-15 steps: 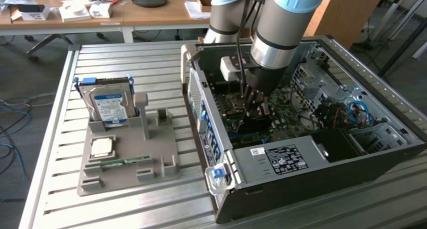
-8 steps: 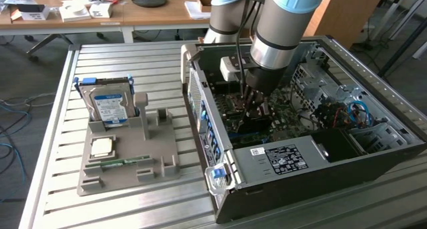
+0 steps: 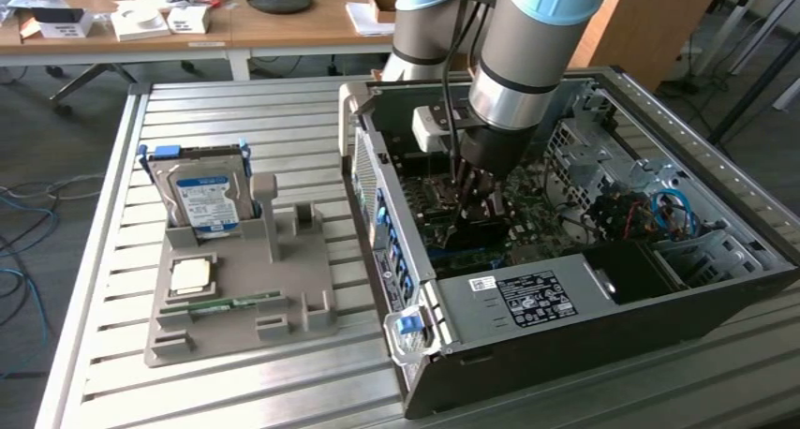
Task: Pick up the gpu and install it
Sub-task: 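Press down on the gpu until it lock into place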
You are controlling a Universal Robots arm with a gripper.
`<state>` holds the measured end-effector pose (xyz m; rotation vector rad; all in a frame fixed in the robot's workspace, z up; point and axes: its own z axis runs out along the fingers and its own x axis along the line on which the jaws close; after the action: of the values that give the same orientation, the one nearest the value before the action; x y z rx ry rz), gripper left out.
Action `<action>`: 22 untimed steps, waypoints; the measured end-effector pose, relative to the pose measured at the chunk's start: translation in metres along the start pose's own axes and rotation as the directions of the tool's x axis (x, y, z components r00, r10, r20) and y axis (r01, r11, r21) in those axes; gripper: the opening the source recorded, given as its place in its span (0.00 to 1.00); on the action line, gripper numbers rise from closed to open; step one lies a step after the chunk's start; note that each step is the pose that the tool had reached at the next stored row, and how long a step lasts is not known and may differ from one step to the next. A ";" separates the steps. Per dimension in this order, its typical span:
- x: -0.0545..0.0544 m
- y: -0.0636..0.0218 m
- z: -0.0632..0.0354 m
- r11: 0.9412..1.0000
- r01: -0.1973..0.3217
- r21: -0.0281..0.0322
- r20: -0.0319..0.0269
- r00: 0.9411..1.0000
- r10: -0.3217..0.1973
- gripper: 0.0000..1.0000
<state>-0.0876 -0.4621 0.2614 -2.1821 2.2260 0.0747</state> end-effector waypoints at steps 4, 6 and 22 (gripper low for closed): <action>0.000 0.0000 0.0000 1.000 0.000 0.000 0.000 1.000 0.000 0.11; 0.000 0.0000 0.0000 1.000 0.000 0.000 0.000 1.000 0.000 0.11; 0.000 0.0001 -0.0060 1.000 0.000 0.000 0.000 1.000 0.000 0.11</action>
<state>-0.0876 -0.4621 0.2674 -2.1819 2.2259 0.0748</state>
